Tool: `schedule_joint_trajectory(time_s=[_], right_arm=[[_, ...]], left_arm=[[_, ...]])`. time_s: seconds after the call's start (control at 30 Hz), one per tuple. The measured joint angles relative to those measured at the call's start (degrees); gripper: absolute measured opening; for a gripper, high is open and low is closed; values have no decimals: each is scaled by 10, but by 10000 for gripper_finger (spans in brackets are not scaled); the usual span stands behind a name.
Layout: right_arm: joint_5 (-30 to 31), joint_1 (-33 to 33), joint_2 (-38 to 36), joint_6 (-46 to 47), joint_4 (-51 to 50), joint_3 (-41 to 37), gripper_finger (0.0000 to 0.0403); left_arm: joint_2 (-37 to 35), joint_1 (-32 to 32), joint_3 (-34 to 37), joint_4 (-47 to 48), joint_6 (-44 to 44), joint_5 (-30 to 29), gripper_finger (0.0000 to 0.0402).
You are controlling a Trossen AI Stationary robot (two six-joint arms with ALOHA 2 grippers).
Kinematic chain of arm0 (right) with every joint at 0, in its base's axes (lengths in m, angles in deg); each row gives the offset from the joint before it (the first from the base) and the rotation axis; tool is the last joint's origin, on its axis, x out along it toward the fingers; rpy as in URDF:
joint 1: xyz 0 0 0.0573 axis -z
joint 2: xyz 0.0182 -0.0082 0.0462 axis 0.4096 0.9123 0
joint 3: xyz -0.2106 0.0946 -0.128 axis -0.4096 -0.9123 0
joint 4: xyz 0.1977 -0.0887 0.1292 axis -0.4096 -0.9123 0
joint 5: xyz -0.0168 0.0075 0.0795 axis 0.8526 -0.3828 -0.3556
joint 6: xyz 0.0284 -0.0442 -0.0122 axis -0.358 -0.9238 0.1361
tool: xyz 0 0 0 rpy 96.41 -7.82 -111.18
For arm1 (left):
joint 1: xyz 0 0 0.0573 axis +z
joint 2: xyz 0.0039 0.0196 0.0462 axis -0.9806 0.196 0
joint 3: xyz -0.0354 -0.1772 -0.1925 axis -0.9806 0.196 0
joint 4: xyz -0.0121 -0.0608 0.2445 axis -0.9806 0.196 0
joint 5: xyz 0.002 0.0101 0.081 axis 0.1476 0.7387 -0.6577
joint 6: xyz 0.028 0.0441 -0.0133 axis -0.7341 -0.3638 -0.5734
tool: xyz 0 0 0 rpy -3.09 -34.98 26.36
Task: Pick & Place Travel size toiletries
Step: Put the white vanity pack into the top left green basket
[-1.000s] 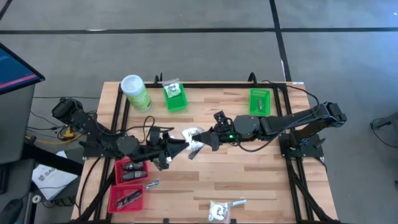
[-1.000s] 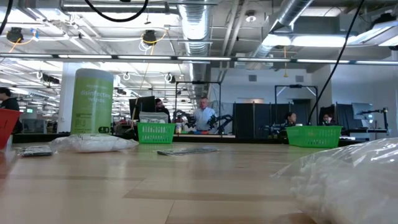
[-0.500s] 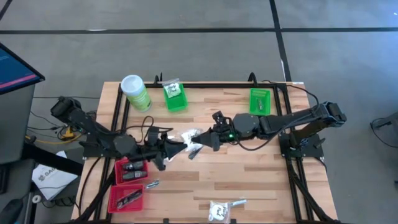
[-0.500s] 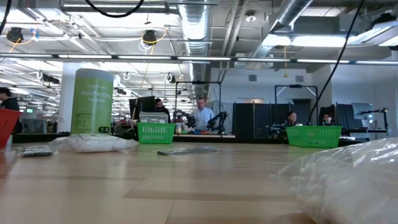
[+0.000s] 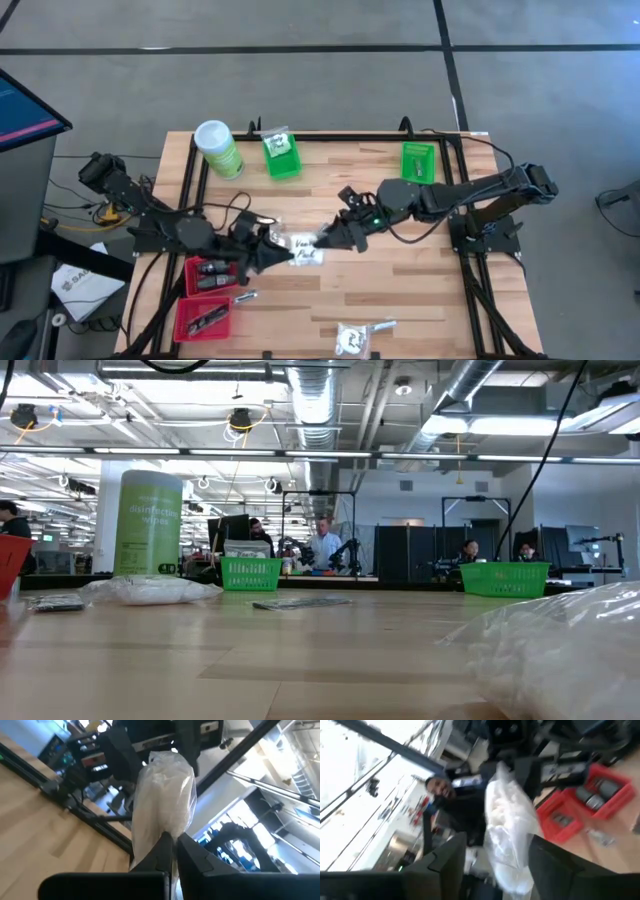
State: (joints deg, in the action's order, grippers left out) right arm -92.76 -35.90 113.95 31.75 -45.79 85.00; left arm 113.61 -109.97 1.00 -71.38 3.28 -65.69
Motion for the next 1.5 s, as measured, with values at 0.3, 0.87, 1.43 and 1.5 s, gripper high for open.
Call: schedule_joint_trajectory(time_s=[0.3, 0.87, 1.43, 1.5], right_arm=[[-92, 23, 3, 44, -7, 0, 255], [-116, 27, 8, 93, -25, 0, 255], [48, -36, 7, 66, -48, 0, 255], [69, -37, 7, 62, -56, 0, 255]], left_arm=[[0, 1, 0, 16, 24, 72, 0], [0, 2, 0, 44, 56, 91, 0], [0, 2, 0, -2, 14, -32, 0], [0, 2, 0, -18, 5, -32, 0]])
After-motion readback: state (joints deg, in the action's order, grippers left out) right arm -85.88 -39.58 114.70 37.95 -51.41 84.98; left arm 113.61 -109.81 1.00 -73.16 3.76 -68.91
